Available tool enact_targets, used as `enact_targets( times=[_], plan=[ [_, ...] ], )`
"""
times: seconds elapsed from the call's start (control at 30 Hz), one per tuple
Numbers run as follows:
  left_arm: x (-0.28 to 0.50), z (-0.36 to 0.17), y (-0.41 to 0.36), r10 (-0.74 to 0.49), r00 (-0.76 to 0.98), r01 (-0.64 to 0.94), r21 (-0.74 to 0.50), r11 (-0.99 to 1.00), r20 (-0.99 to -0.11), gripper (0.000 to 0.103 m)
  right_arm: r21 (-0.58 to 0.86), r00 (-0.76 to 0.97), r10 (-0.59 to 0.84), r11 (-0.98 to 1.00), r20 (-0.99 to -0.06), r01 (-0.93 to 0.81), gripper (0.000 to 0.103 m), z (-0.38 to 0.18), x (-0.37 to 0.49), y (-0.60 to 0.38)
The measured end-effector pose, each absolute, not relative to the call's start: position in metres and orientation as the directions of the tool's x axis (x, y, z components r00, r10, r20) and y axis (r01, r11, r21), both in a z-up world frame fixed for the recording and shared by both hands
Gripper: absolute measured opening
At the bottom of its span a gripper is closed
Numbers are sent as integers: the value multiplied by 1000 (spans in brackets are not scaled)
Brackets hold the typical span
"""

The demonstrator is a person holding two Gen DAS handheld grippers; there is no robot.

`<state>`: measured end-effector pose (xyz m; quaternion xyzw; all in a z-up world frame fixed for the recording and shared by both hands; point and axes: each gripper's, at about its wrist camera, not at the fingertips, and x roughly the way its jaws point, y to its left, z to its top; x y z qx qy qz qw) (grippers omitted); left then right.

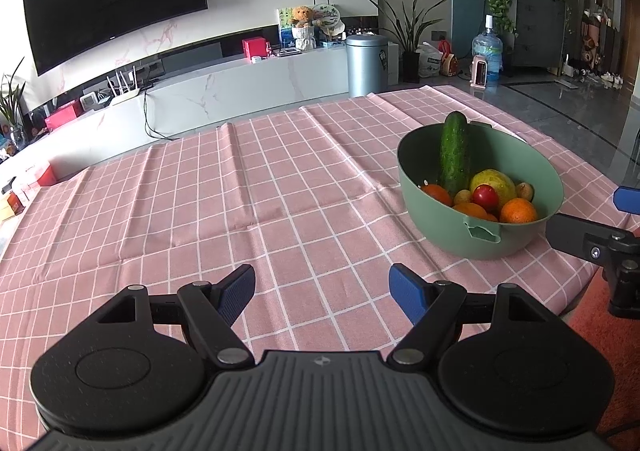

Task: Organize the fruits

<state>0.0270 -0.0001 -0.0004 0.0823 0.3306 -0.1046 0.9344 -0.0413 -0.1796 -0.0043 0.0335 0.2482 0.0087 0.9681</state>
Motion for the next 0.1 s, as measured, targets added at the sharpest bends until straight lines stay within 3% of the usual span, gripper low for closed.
enact_targets(
  times=[0.1],
  plan=[
    [27, 1, 1, -140, 763, 244, 81, 966, -631, 89, 69, 877, 34, 998, -480, 0, 98, -4, -41, -180]
  ],
)
